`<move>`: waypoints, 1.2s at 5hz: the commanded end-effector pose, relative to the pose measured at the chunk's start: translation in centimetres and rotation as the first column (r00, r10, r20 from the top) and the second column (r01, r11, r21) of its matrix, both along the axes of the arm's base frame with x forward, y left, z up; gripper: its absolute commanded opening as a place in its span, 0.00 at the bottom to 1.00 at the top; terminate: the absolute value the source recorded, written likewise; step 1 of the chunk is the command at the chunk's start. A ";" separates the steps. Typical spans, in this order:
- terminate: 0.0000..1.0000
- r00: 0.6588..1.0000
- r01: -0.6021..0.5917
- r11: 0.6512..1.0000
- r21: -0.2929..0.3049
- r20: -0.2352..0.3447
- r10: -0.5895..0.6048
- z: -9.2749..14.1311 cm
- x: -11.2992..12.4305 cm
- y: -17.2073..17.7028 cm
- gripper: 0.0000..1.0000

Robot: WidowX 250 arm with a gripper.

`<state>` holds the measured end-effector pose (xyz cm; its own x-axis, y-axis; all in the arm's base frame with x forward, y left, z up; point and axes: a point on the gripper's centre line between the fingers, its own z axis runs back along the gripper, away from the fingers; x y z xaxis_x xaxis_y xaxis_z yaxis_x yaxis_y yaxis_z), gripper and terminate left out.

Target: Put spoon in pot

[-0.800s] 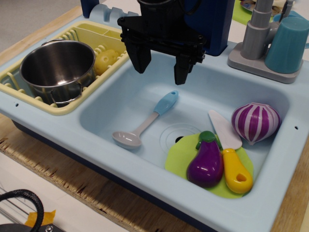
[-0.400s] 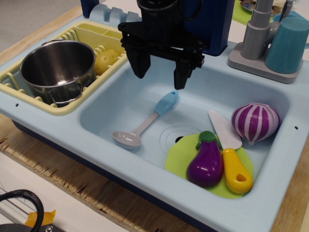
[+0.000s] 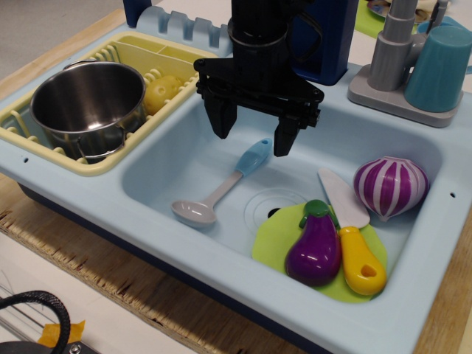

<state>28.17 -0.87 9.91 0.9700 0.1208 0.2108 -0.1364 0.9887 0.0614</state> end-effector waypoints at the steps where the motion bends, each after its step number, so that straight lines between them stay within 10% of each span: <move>1: 0.00 1.000 0.023 1.000 -0.001 0.011 -0.023 -0.7 0.6 0.1 1.00; 5: 0.00 0.995 0.034 0.993 -0.115 0.096 -0.023 -4.5 1.6 0.8 1.00; 6: 0.00 0.995 0.034 0.992 -0.123 0.099 -0.022 -4.9 1.5 0.3 0.00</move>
<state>29.73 -0.52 6.10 0.9458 0.1346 0.2955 -0.1230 0.9907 -0.0576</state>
